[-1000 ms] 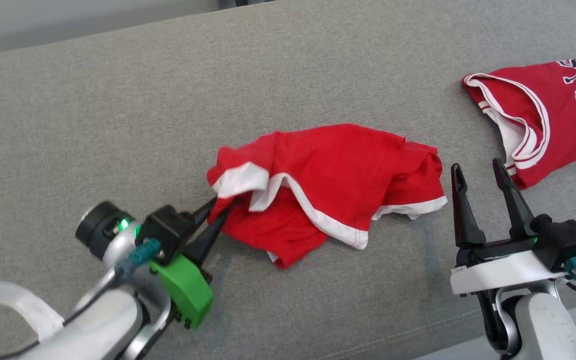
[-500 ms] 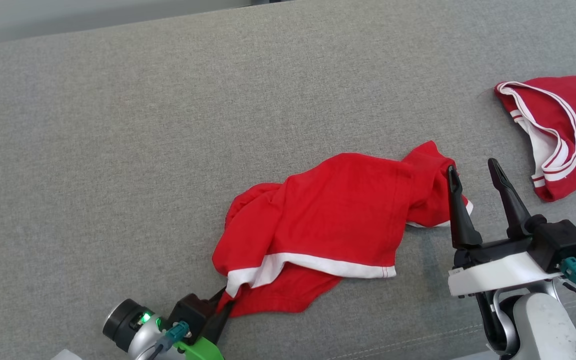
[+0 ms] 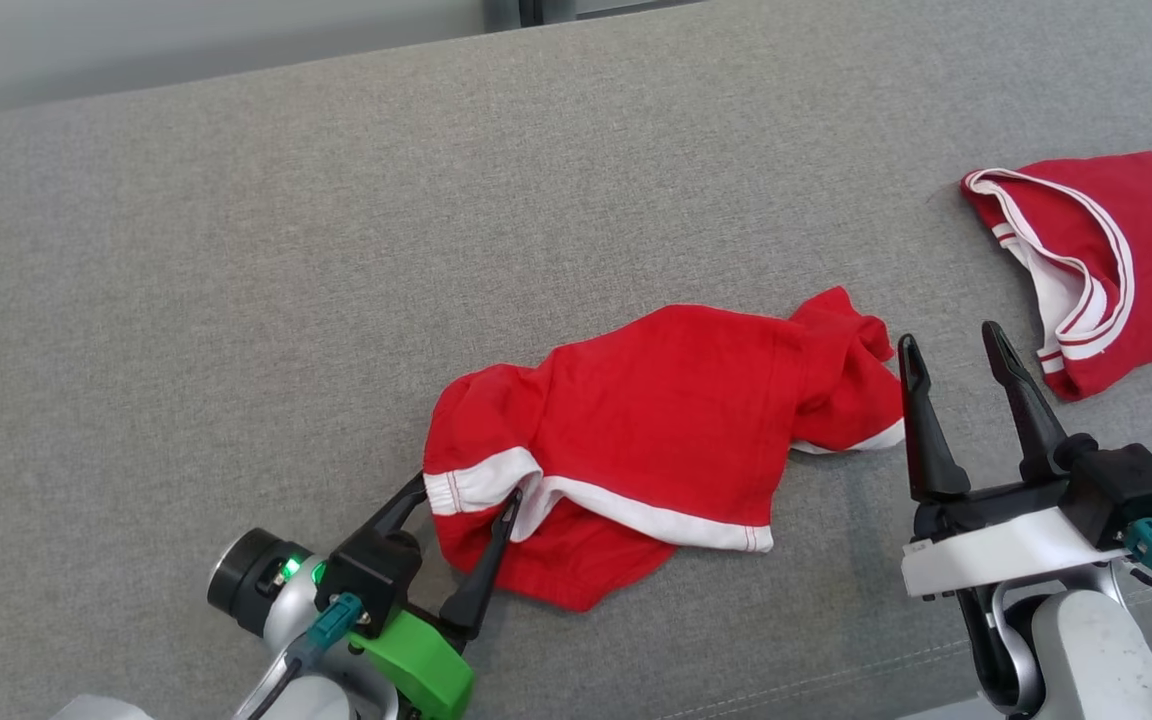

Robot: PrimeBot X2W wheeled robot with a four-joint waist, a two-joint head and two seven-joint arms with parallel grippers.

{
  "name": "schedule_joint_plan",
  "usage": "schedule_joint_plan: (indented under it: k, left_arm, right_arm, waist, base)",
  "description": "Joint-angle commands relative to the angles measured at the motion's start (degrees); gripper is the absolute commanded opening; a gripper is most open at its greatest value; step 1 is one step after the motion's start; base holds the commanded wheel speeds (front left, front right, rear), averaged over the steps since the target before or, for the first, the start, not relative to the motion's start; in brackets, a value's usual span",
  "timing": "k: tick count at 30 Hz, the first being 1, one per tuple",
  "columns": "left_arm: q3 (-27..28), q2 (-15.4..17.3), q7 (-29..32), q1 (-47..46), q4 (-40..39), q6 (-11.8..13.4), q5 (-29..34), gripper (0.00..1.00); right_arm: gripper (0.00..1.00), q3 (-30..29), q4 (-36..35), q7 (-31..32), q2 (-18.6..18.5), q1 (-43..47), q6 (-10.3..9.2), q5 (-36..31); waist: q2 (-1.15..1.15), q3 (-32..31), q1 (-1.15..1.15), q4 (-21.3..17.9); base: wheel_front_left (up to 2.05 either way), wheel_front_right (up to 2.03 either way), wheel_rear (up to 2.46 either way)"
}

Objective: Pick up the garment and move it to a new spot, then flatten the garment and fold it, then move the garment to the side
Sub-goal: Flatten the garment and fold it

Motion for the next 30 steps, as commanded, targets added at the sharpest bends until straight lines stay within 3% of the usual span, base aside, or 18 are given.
schedule_joint_plan:
  k: [1,16,30]
  left_arm:
    - [0.33,0.28,-0.06,-0.66,-0.39,0.56,-0.41,1.0]
    - [7.07,4.34,-0.85,7.3,-3.98,4.16,-8.08,1.0]
    - [14.05,2.23,-1.79,9.68,-8.32,3.52,-7.12,1.0]
  right_arm:
    - [1.0,-0.07,-0.1,-0.14,-0.12,0.49,-0.02,-0.1]
    - [1.0,-2.01,-0.74,-0.14,-0.45,1.35,-0.02,-0.55]
    - [1.0,-1.41,-0.53,-0.14,-0.71,0.86,-0.02,-0.82]
  waist:
    - [0.0,-0.07,0.0,-0.23]
    - [0.0,-0.52,0.0,0.26]
    - [0.0,-0.84,0.0,1.96]
  base:
    - [0.0,0.0,0.0]
    - [0.0,0.0,0.0]
    - [0.0,0.0,0.0]
